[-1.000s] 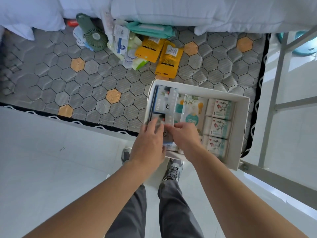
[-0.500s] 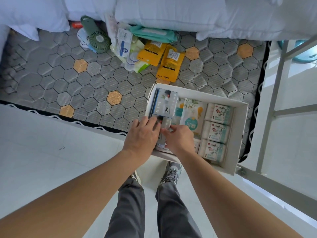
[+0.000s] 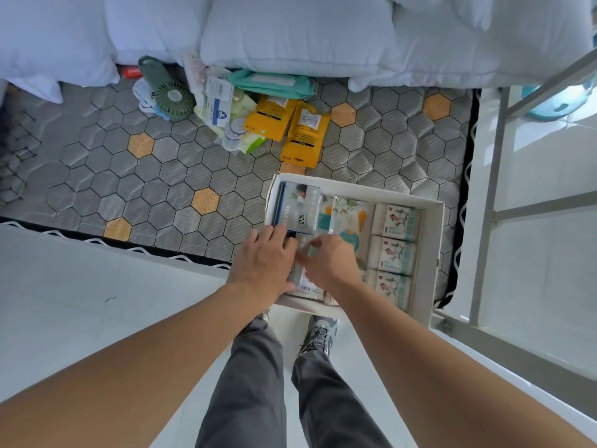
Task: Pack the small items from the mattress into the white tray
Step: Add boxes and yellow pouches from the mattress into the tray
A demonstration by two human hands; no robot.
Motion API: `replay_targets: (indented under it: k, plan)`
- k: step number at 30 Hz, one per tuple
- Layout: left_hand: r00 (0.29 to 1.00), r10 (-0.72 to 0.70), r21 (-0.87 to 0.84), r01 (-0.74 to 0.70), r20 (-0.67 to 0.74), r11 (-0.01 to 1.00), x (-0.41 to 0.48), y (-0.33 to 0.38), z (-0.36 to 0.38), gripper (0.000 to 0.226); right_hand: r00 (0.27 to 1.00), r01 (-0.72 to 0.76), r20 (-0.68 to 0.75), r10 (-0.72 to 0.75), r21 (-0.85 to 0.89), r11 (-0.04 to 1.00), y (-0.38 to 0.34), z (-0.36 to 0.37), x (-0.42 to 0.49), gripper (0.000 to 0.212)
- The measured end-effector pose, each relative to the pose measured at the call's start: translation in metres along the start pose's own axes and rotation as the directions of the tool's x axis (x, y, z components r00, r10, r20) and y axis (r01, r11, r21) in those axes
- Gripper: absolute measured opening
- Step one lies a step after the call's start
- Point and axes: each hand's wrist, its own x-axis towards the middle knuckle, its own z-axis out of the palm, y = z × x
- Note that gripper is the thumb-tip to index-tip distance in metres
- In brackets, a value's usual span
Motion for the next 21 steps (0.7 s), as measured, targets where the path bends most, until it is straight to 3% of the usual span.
replay_targets:
  k: [5, 7, 9, 11, 13, 16, 18, 21]
  plan:
    - [0.994, 0.103, -0.087, -0.106, -0.041, 0.991, -0.001, -0.019, 0.007, 0.087, 0.995, 0.092, -0.04, -0.095, -0.074, 0.993, 0.001, -0.01, 0.002, 0.049]
    - [0.981, 0.173, -0.116, -0.183, -0.092, 0.976, -0.001, -0.033, 0.008, 0.098, 0.965, 0.203, -0.154, -0.213, -0.078, 0.976, 0.004, -0.018, 0.001, 0.039]
    - [0.955, 0.188, -0.158, -0.227, -0.23, 0.961, 0.005, -0.048, 0.006, 0.085, 0.893, 0.331, -0.293, -0.343, -0.091, 0.939, 0.002, -0.029, 0.003, 0.028]
    - [0.925, 0.108, -0.203, -0.192, -0.365, 0.96, 0.018, -0.064, -0.003, 0.068, 0.797, 0.423, -0.41, -0.444, -0.147, 0.894, -0.008, -0.04, 0.01, 0.025]
    - [0.91, -0.024, -0.258, -0.092, -0.414, 0.962, 0.043, -0.084, -0.013, 0.055, 0.72, 0.466, -0.486, -0.495, -0.19, 0.864, -0.028, -0.052, 0.021, 0.02]
    - [0.938, -0.186, -0.314, 0.09, -0.291, 0.945, 0.088, -0.115, -0.023, 0.048, 0.66, 0.483, -0.506, -0.555, -0.28, 0.829, -0.063, -0.063, 0.046, 0.012]
    - [0.949, -0.224, -0.314, 0.147, -0.224, 0.938, 0.117, -0.131, -0.029, 0.046, 0.689, 0.458, -0.45, -0.569, -0.338, 0.822, -0.081, -0.066, 0.072, 0.011]
    - [0.962, -0.187, -0.271, 0.129, -0.198, 0.954, 0.155, -0.149, -0.034, 0.049, 0.812, 0.372, -0.305, -0.497, -0.386, 0.844, -0.097, -0.072, 0.12, 0.033]
